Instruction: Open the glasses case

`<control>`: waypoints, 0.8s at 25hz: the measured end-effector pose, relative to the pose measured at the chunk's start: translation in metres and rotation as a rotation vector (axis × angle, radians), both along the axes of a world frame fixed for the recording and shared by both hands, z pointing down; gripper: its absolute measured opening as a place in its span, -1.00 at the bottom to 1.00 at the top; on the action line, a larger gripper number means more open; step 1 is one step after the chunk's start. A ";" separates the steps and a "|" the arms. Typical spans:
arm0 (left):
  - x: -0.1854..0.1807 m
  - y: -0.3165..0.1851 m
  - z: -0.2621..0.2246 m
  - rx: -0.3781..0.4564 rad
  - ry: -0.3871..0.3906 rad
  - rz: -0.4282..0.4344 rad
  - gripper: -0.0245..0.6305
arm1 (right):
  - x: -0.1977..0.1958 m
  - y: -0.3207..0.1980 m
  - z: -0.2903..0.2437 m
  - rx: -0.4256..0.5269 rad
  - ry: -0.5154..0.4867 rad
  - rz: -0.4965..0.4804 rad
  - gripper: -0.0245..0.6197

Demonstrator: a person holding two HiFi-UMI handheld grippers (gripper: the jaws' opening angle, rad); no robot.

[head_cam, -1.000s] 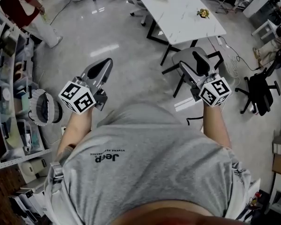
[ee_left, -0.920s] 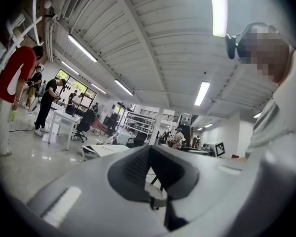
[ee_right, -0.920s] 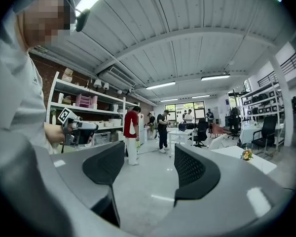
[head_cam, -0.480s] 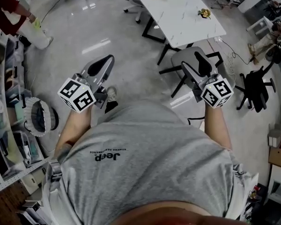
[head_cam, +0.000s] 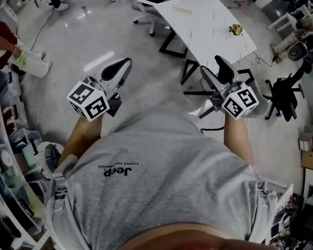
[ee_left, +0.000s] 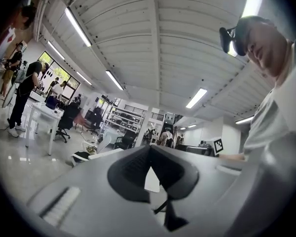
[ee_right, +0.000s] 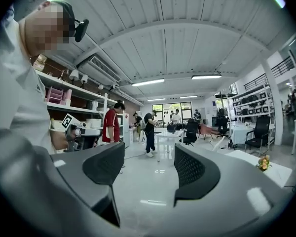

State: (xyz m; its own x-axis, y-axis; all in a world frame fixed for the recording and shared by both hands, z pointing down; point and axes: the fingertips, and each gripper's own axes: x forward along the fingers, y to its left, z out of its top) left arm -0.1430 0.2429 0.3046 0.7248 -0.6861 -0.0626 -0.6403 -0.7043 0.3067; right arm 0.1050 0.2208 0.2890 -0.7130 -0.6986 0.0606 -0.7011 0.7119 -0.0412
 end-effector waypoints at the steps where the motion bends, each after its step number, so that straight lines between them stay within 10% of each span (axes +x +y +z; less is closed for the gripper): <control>1: -0.012 -0.015 -0.001 0.001 -0.006 0.008 -0.83 | -0.014 -0.013 -0.001 -0.002 0.002 0.003 0.00; 20: -0.099 -0.192 0.017 -0.038 -0.031 -0.048 -0.83 | -0.102 -0.216 0.041 -0.104 -0.004 -0.074 0.00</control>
